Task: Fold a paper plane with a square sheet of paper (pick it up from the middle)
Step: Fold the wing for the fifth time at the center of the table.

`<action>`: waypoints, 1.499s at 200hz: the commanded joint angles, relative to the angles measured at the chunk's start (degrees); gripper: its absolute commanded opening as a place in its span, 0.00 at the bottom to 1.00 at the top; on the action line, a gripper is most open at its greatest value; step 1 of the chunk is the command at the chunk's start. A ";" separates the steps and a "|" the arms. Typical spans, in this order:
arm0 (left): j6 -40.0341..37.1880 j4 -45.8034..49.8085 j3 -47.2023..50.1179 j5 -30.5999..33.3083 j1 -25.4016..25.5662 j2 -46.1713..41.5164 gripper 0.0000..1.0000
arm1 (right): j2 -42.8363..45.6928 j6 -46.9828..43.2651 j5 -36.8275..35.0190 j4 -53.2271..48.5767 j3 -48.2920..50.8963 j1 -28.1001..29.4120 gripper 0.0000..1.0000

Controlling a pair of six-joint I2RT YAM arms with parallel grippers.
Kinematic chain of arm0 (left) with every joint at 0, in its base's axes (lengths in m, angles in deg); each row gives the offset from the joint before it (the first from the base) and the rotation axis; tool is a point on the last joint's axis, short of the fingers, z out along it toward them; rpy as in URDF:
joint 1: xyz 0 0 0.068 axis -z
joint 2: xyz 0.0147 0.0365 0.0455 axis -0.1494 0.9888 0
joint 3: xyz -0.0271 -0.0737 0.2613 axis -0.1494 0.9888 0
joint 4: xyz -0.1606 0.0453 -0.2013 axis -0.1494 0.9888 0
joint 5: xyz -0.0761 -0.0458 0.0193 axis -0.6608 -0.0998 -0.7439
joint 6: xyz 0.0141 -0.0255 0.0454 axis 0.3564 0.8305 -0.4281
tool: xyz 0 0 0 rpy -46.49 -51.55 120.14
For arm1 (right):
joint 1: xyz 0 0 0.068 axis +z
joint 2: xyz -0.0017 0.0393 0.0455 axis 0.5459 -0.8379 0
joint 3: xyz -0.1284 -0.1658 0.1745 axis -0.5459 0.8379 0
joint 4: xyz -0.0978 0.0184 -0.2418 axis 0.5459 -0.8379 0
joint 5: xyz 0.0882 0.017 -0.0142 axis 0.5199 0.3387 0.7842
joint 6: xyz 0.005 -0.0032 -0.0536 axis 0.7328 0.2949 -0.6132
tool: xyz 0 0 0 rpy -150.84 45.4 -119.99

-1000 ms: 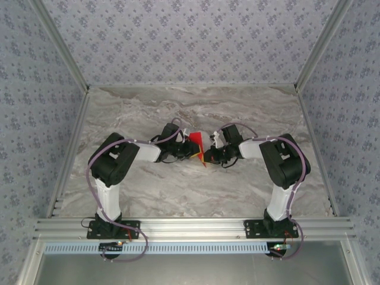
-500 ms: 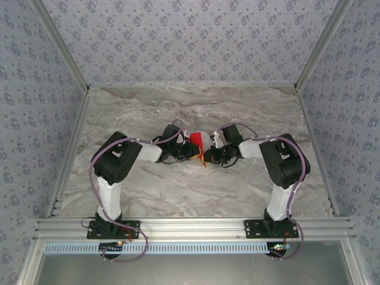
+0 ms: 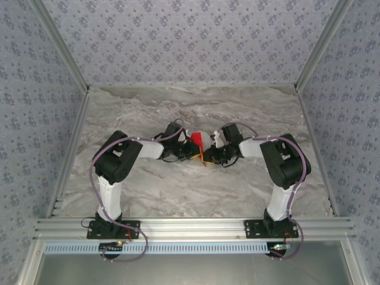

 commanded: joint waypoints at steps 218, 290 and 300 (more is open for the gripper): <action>-1.95 13.22 -3.77 5.00 0.27 4.43 0.12 | 2.40 0.06 -3.74 -10.30 -5.71 2.91 0.00; -1.94 15.37 -4.24 6.58 0.31 4.50 0.12 | -1.11 -1.17 -4.51 -12.60 -5.26 2.90 0.00; -2.02 15.70 -4.38 6.68 0.29 4.56 0.12 | -1.19 -1.36 -4.63 -12.88 -5.03 2.88 0.00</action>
